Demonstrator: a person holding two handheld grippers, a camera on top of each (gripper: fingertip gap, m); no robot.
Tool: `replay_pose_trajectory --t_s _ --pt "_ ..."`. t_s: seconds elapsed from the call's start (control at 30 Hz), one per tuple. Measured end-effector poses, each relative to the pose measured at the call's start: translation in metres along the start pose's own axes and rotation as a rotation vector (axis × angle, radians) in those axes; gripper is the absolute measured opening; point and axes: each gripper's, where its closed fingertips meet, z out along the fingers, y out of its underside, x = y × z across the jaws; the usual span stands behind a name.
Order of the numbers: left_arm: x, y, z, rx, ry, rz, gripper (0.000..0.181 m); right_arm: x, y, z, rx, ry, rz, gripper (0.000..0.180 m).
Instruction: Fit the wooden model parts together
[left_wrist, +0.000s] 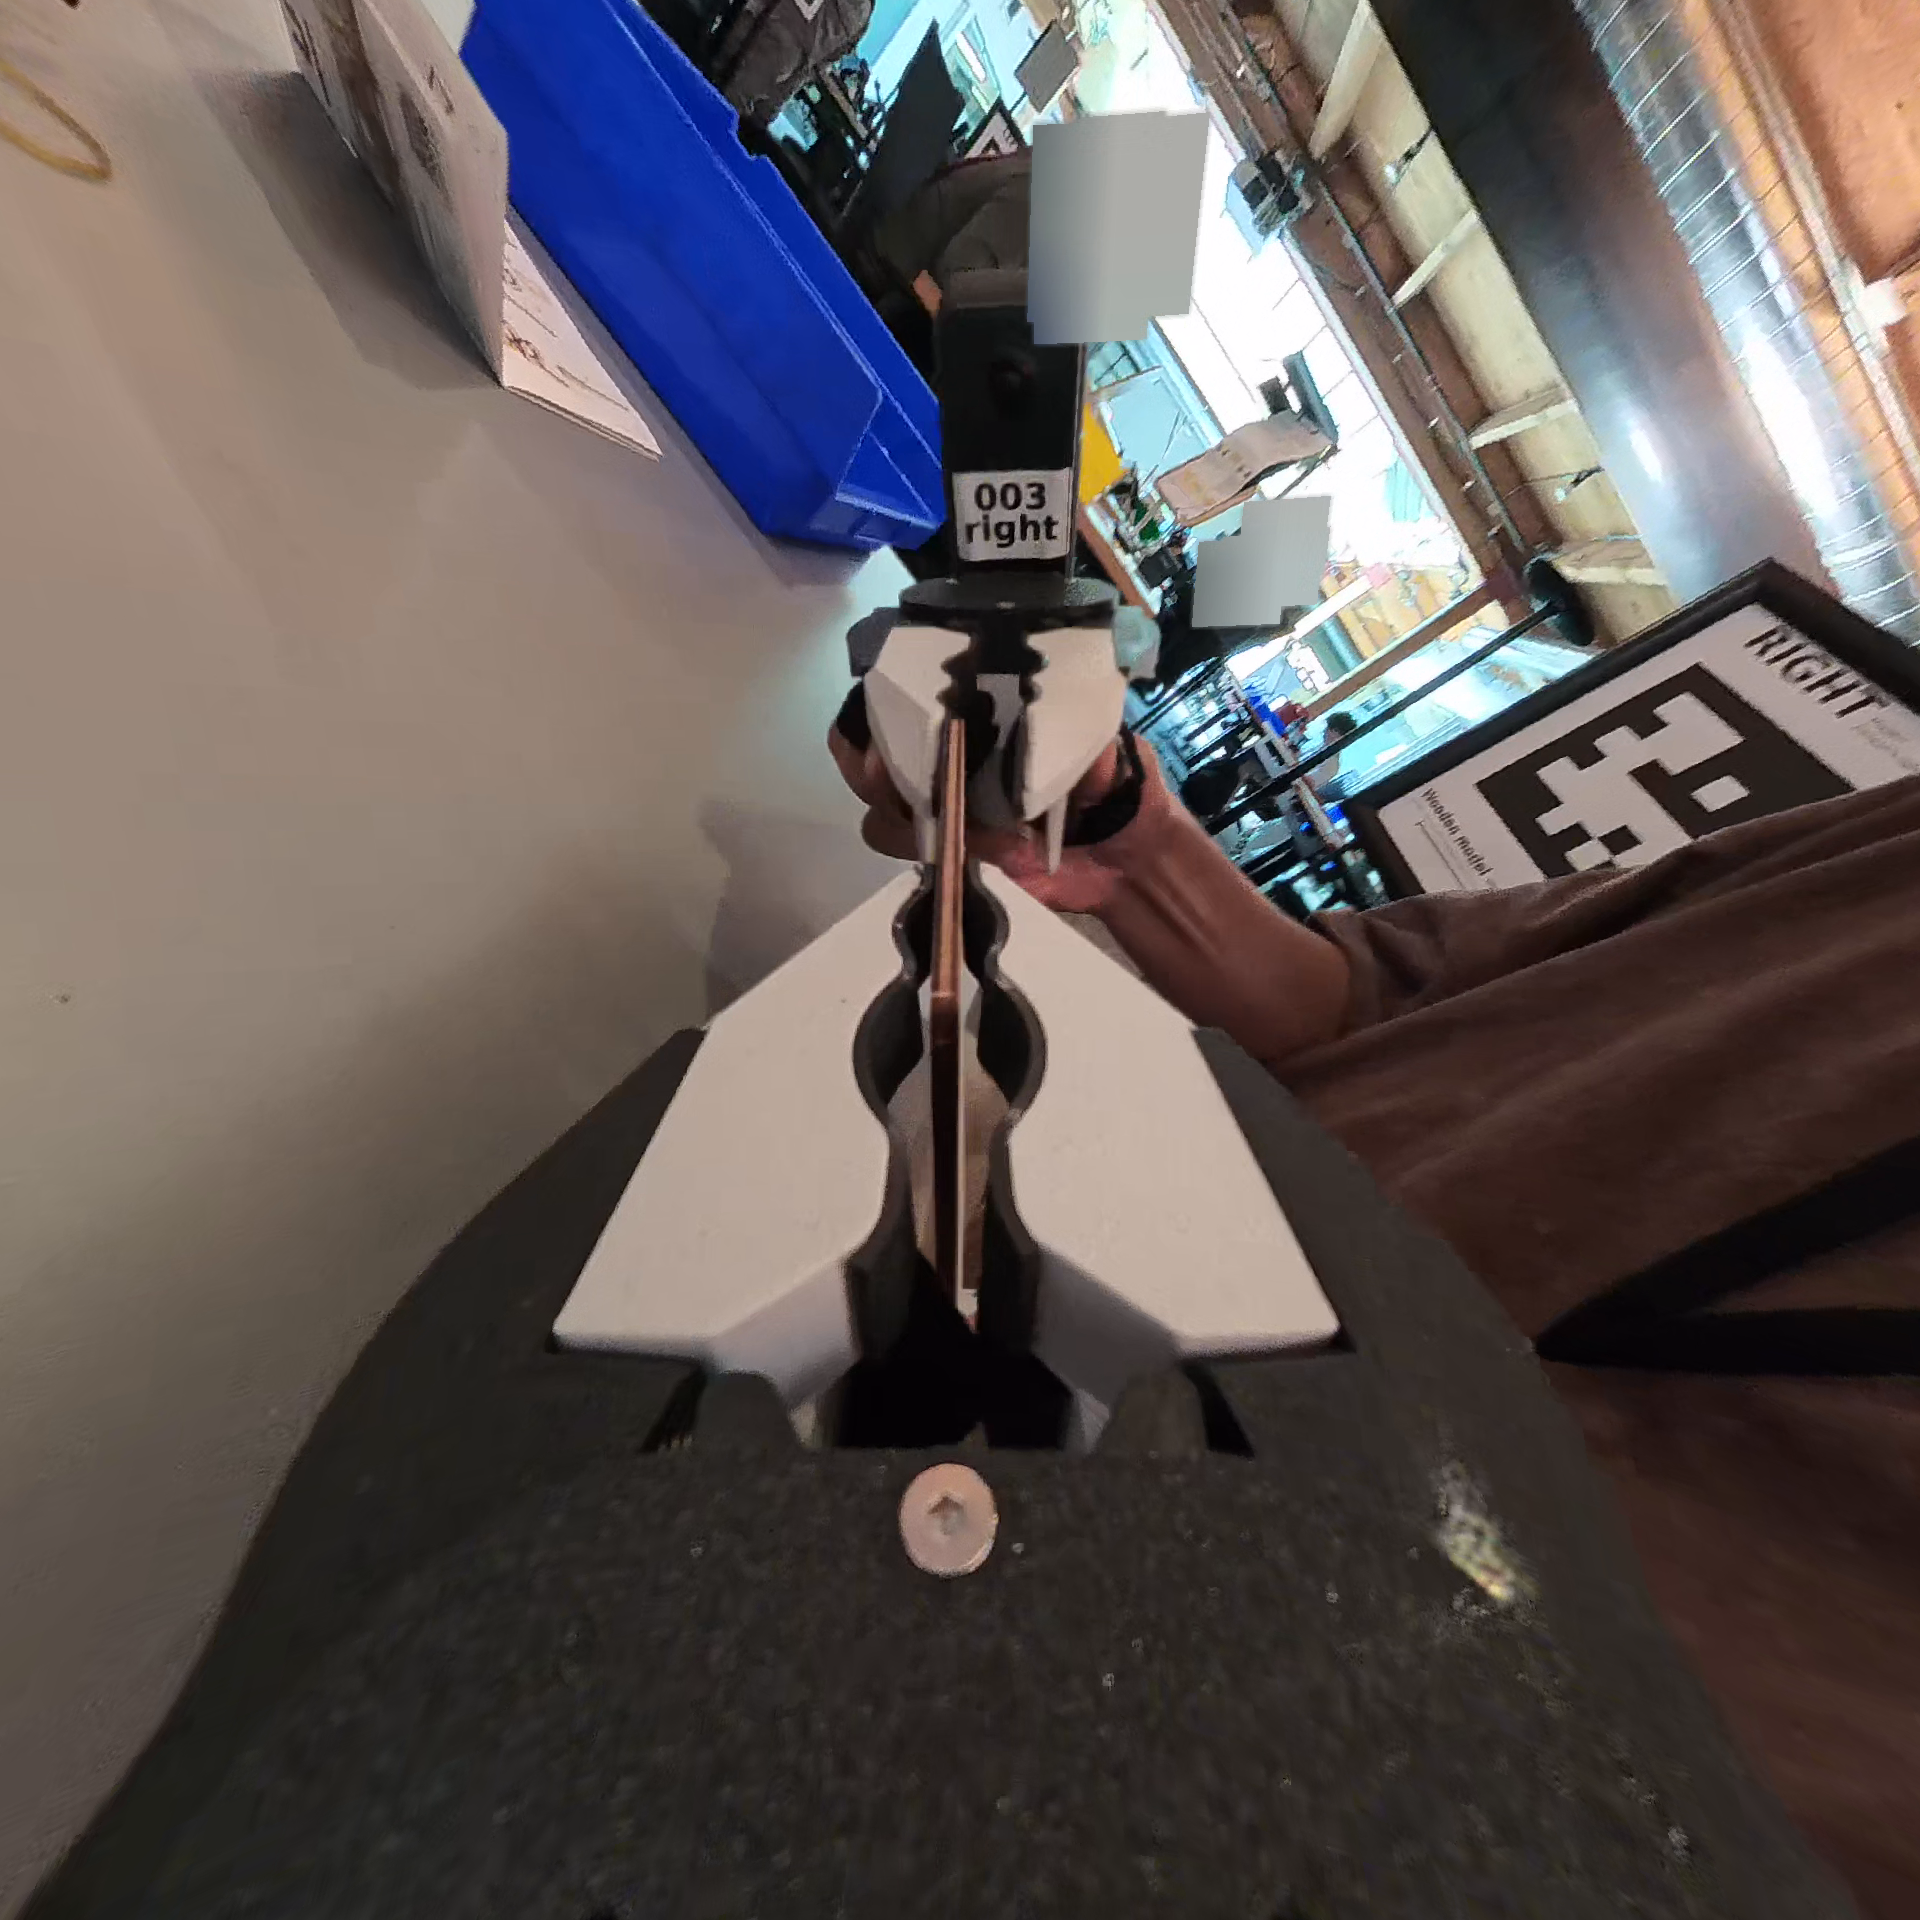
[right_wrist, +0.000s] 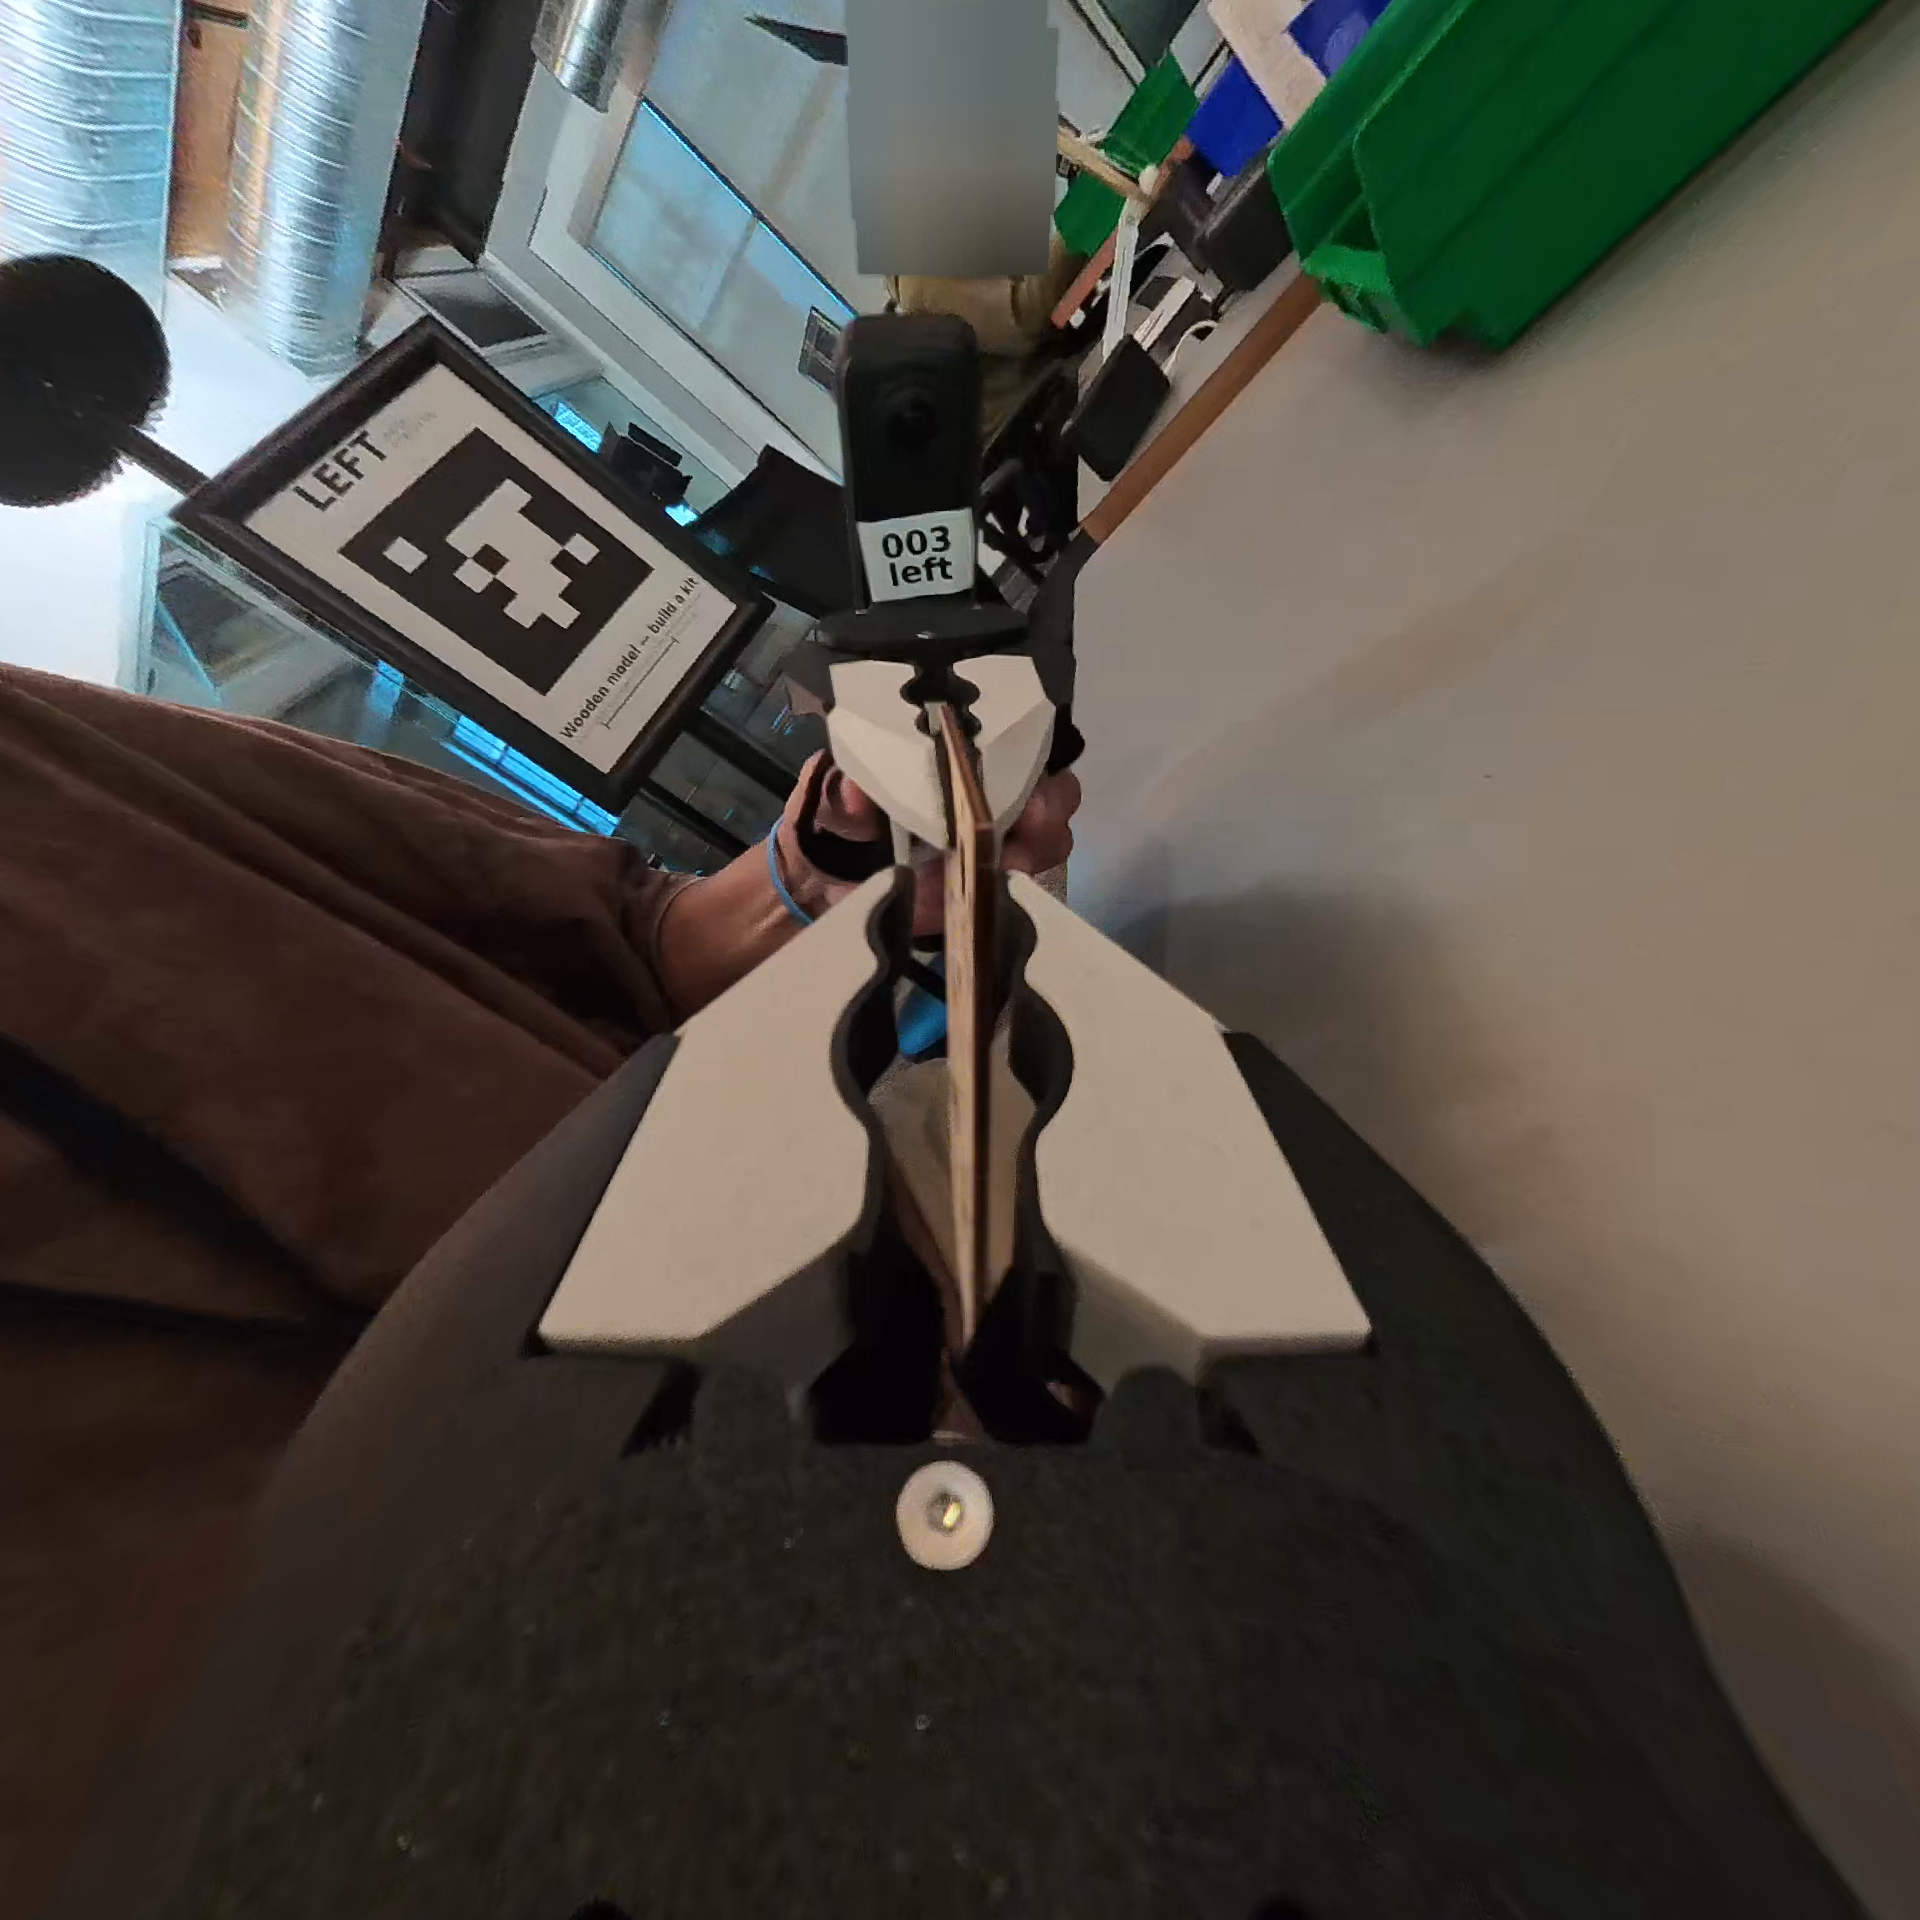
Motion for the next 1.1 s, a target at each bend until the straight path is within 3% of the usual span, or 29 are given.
replay_pose_trajectory --t_s 0.17,0.5,0.63,0.67,0.8,1.1 --pt "0.003 0.001 0.002 -0.001 0.006 -0.003 0.001 0.002 0.003 0.0 -0.01 0.001 -0.004 0.003" --pt "-0.018 0.005 -0.001 -0.013 -0.159 0.051 0.001 0.029 0.007 0.005 -0.051 0.278 -0.119 0.007" --pt "-0.014 0.0 -0.001 -0.009 -0.109 0.039 0.003 0.019 0.002 0.004 -0.009 0.18 -0.058 0.005" --pt "-0.016 -0.001 -0.001 -0.014 -0.117 0.038 0.013 0.018 0.0 0.004 0.011 0.16 -0.031 0.004" --pt "-0.026 -0.003 -0.004 -0.018 -0.177 0.051 0.019 0.018 0.01 0.012 -0.041 0.164 -0.026 0.003" --pt "-0.009 0.011 -0.001 -0.129 -0.102 0.121 0.002 0.013 0.016 0.012 -0.074 0.103 0.014 0.005"
